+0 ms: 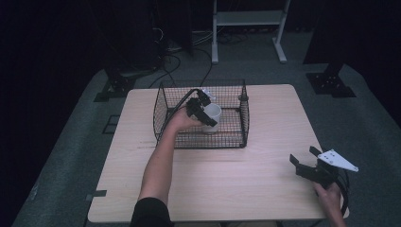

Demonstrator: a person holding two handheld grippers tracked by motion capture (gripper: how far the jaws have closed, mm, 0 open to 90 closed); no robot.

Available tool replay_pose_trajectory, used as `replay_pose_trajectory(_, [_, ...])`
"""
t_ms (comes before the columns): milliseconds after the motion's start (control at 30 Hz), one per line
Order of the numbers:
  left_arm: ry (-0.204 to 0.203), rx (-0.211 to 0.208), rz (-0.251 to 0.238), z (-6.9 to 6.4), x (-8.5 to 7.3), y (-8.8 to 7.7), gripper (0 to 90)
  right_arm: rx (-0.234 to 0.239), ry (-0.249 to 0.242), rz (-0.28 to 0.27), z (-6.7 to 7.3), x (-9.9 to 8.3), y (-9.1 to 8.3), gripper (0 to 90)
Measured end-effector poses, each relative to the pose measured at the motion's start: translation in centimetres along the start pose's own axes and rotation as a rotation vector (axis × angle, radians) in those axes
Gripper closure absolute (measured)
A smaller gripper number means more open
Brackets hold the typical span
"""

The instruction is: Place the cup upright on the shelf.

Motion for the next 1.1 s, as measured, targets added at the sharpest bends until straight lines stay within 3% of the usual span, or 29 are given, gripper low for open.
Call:
replay_pose_trajectory(167, [-0.008,-0.006,0.015,0.1,-0.3,0.1,18.4,0.0,0.001,-0.001,0.0,0.0,0.0,13.0])
replay_pose_trajectory(400, [-0.011,0.001,0.0,0.0,-0.7,0.1,16.1,-0.001,-0.001,0.001,0.0,0.0,0.0,13.0])
replay_pose_trajectory(700, [-0.018,0.044,-0.031,0.1,-0.8,-1.3,10.3,0.001,-0.002,0.002,0.0,0.0,0.0,13.0])
replay_pose_trajectory(1100, [-0.008,0.06,-0.08,-0.6,-0.4,-3.2,8.4,-0.002,-0.003,0.003,0.1,0.0,0.0,13.0])
Point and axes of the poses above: each handheld gripper's, and its own axes: y roughly forward along the jaws, x roughly out of its top, z roughly to its left, the point moved 2 cm from there along y, roughly forward along the jaws, and after that the axes turned 6 degrees about -z, right-handed, at the moved point
